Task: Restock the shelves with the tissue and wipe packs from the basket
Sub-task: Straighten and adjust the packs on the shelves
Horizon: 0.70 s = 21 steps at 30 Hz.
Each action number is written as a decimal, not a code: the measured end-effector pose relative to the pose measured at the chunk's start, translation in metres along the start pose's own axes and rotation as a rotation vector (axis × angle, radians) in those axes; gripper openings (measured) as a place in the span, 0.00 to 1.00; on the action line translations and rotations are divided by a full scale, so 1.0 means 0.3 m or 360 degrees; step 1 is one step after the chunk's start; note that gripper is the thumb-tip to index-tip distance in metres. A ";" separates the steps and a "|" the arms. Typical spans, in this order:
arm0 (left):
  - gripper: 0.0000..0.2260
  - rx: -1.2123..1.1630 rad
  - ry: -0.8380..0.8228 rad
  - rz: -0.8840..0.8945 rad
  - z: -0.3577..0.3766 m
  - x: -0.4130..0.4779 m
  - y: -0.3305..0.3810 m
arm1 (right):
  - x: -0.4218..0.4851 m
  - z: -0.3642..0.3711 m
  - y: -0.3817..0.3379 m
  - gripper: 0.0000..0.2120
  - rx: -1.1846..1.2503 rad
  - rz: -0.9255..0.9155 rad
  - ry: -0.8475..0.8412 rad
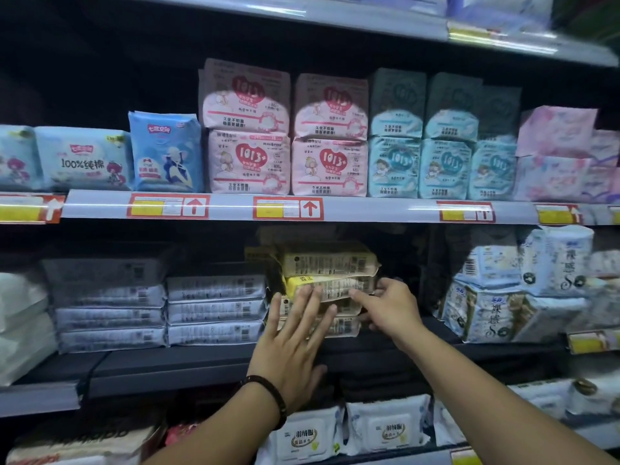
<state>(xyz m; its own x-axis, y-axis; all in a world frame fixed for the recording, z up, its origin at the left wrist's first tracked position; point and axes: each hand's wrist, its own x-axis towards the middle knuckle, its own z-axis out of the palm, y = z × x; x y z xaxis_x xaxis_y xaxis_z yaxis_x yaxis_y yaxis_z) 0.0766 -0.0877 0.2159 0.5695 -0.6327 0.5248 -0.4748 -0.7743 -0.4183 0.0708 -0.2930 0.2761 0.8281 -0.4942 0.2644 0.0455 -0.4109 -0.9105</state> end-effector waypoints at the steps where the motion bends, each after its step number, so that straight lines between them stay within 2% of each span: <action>1: 0.43 0.0006 -0.0009 -0.0026 -0.004 0.002 0.000 | 0.002 0.000 0.004 0.32 -0.0010 -0.0023 0.0003; 4: 0.42 0.0000 -0.0108 -0.0145 -0.008 0.008 -0.015 | -0.010 -0.002 -0.003 0.13 -0.0100 -0.0096 0.0006; 6: 0.41 -0.0023 -0.0173 -0.0228 -0.007 0.011 -0.030 | -0.017 -0.007 -0.011 0.08 -0.0219 -0.0161 -0.0003; 9: 0.40 -0.0046 -0.0242 -0.0249 -0.008 0.014 -0.044 | -0.010 -0.001 -0.013 0.11 -0.0320 -0.0203 0.0008; 12: 0.40 -0.0068 -0.0238 -0.0225 -0.021 0.023 -0.042 | -0.001 0.010 -0.026 0.08 -0.0390 -0.0131 0.0049; 13: 0.41 -0.0069 -0.0236 -0.0224 -0.025 0.027 -0.042 | 0.000 0.012 -0.031 0.10 -0.0390 -0.0103 0.0063; 15: 0.41 -0.0052 -0.0235 -0.0222 -0.031 0.033 -0.050 | -0.002 0.014 -0.052 0.28 -0.0311 -0.0074 0.0087; 16: 0.42 -0.0039 -0.0237 -0.0219 -0.030 0.034 -0.053 | -0.009 0.018 -0.064 0.35 -0.0213 -0.0086 0.0107; 17: 0.42 -0.0026 -0.0236 -0.0213 -0.029 0.034 -0.056 | -0.013 0.023 -0.077 0.35 -0.0150 -0.0124 0.0124; 20: 0.43 -0.0016 -0.0232 -0.0207 -0.023 0.037 -0.053 | -0.001 0.026 -0.108 0.18 -0.0004 -0.0159 0.0235; 21: 0.42 -0.0017 -0.0231 -0.0204 -0.022 0.038 -0.051 | 0.011 0.027 -0.114 0.16 0.0002 -0.0124 0.0275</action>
<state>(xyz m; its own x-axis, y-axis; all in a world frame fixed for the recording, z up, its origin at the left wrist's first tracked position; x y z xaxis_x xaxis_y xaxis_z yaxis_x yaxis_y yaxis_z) 0.0858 -0.0830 0.2331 0.7163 -0.5243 0.4604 -0.3987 -0.8490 -0.3466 0.0764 -0.2744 0.3055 0.7140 -0.5851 0.3845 0.1065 -0.4520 -0.8856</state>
